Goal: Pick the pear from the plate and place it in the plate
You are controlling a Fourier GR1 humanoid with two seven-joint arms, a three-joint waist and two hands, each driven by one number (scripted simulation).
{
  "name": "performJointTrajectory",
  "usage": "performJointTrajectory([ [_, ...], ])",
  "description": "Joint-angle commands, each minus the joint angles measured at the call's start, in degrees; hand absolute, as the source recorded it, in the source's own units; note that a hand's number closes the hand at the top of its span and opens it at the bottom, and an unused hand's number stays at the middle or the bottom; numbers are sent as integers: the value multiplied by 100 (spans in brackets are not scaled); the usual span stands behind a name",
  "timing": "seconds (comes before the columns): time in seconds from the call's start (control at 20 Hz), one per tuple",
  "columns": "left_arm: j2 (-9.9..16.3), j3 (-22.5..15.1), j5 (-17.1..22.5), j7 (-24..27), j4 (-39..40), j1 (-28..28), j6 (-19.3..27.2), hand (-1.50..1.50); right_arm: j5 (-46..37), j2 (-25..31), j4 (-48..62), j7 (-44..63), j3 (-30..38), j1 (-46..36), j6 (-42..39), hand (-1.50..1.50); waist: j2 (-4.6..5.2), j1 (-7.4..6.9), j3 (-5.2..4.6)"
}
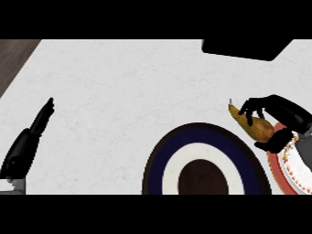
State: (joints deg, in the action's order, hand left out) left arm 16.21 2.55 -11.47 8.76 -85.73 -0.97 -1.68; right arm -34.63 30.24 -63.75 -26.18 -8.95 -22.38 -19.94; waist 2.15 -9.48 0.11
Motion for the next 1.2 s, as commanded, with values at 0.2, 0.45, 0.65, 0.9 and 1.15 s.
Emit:
performJointTrajectory([
  [0.2, -153, -219, -139, -165, 9, 338, 46, 0, -657, 7, 830, -1943, -916, -1458, -97, 150, 98, -110, 38],
  [0.45, -35, -42, -143, -88, 126, 356, 92, 0, -290, -118, 1844, -2847, -411, -2133, 289, 150, 77, 69, 27],
  [0.65, -55, 29, -107, -129, 194, 314, 124, 0, 265, -205, 2309, -3444, 131, -2571, 564, 150, 52, 189, 27],
  [0.9, -25, 32, -106, -156, 150, 184, 85, 0, 1035, -176, 2494, -4375, 370, -2948, -152, 150, -22, 341, 19],
  [1.15, -89, 103, -132, -205, 75, 21, 244, 0, 1519, -120, 2230, -4700, -17, -2960, -997, 150, -115, 499, 12],
])
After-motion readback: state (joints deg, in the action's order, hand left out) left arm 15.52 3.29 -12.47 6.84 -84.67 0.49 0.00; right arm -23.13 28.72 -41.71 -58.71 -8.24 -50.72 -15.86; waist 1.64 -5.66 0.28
